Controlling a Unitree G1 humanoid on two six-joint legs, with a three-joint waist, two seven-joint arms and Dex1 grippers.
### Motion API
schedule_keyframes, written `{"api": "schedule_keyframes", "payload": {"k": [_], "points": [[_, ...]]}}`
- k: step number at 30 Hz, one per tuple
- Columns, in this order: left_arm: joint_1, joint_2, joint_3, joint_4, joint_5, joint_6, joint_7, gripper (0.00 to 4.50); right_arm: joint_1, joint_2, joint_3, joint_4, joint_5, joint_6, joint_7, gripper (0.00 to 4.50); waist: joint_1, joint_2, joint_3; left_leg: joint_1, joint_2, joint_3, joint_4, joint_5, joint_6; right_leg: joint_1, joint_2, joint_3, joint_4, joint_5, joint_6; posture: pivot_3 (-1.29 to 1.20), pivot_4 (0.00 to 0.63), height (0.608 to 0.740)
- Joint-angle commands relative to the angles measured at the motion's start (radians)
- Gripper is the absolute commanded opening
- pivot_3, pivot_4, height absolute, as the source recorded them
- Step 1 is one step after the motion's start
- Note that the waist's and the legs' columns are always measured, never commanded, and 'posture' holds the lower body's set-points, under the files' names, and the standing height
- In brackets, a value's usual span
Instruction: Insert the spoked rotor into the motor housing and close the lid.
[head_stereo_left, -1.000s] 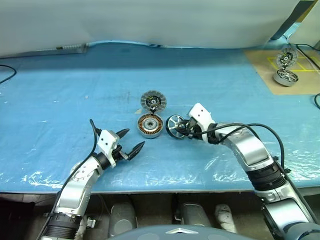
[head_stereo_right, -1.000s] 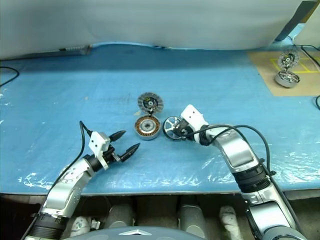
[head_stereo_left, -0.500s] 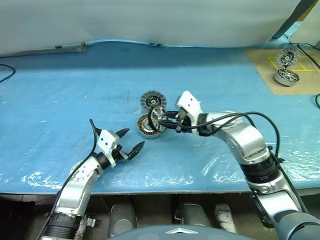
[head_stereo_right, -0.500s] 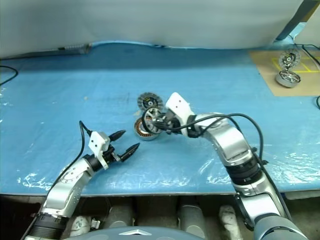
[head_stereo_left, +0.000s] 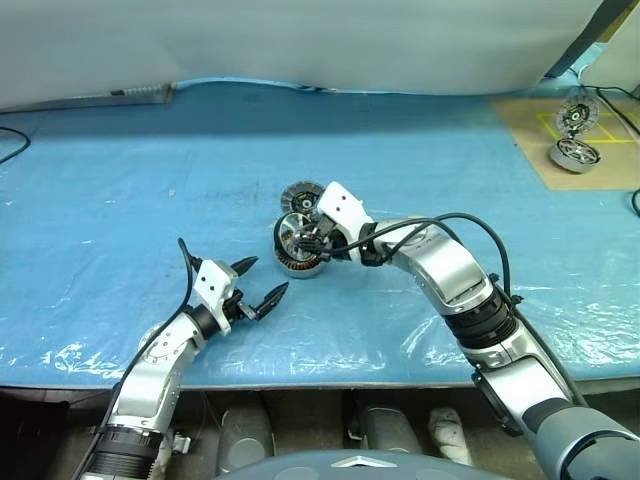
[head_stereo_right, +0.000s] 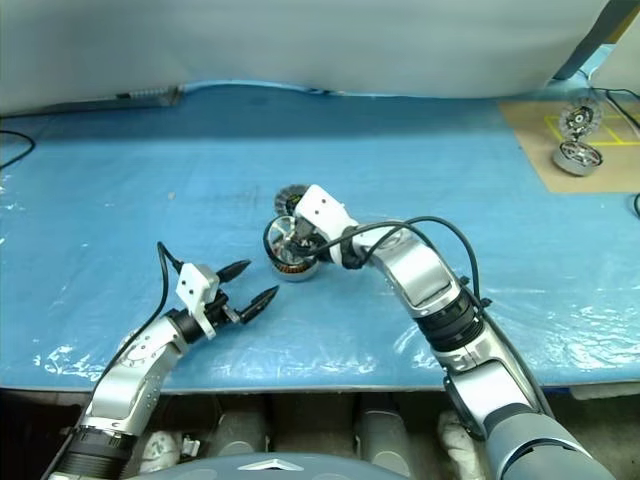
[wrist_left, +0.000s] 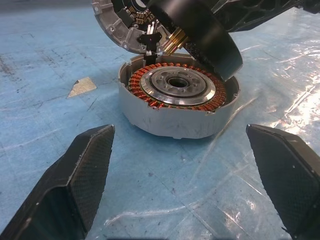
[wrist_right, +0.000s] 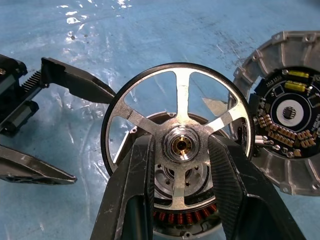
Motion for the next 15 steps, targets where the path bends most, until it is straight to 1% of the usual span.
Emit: {"api": "schedule_keyframes", "payload": {"k": [1, 15], "points": [[0.003, -0.001, 0.007, -0.03, -0.001, -0.018, 0.001, 4.5, 0.0, -0.005, -0.01, -0.028, -0.004, -0.023, 0.004, 1.24, 0.0, 0.0, 0.0, 0.0, 0.0, 0.0, 0.0, 0.0, 0.0, 0.0, 0.0, 0.0, 0.0, 0.0, 0.0, 0.0, 0.15, 0.74], [0.005, -0.002, 0.007, -0.031, -0.001, -0.017, 0.004, 4.5, 0.027, -0.037, 0.002, -0.033, -0.019, -0.023, 0.028, 1.24, 0.0, 0.0, 0.0, 0.001, 0.004, 0.0, 0.0, 0.0, 0.0, 0.0, 0.004, 0.001, 0.0, 0.0, -0.001, 0.0, 0.15, 0.74]]}}
